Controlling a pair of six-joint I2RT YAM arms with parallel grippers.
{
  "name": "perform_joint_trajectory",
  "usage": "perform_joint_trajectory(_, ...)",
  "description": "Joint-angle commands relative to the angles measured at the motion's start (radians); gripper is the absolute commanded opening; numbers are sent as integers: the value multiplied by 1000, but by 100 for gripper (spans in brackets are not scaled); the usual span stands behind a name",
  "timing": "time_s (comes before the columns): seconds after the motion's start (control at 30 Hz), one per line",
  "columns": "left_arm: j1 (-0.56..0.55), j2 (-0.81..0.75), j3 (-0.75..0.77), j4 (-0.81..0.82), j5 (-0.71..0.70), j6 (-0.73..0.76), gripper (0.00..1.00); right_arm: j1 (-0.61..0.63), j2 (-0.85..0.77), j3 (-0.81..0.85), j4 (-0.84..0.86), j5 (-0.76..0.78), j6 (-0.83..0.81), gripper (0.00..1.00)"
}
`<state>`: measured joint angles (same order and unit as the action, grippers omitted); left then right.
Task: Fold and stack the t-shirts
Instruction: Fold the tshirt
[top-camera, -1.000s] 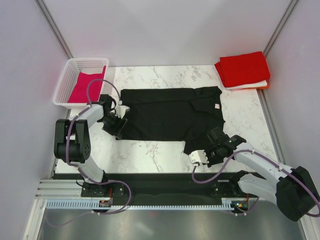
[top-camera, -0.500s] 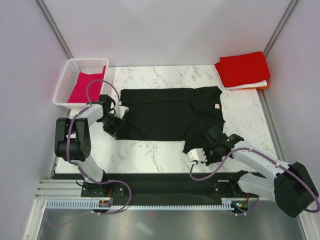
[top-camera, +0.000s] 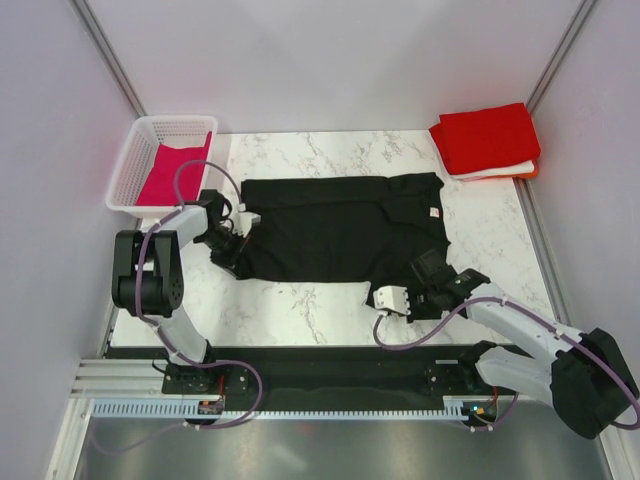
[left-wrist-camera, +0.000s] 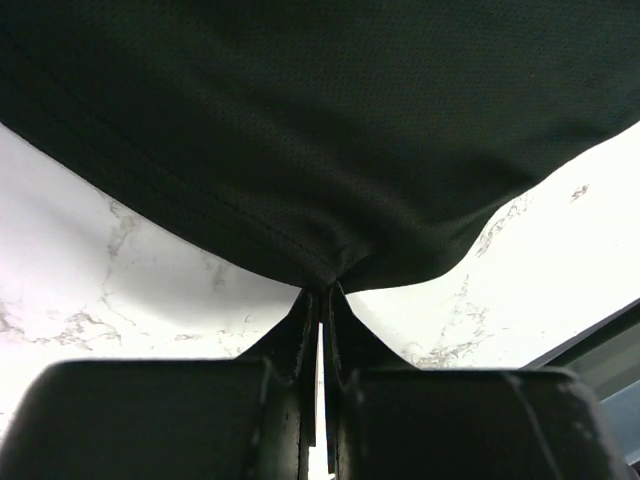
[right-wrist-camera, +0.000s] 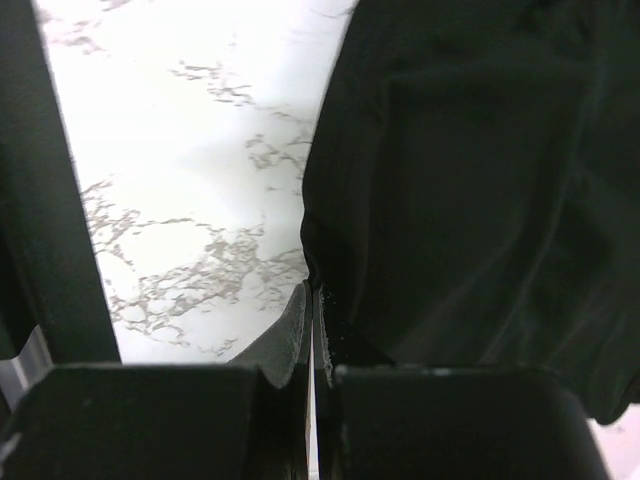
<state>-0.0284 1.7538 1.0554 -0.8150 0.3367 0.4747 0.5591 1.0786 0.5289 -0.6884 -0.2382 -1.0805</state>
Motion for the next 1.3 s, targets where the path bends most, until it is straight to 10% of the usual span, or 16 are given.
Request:
perform_joint_trajectory(0.0,-7,3,26,-27,50,1,2,-2,-31,14,76,56,111,0)
perform_joint_trajectory(0.57,2,-42,245,-134,22,48,2,-188,-46,299,157,175,241,0)
perform_joint_trajectory(1.27,2,171,590,-203,16,-15,2,-326,437,695,374,232,289,0)
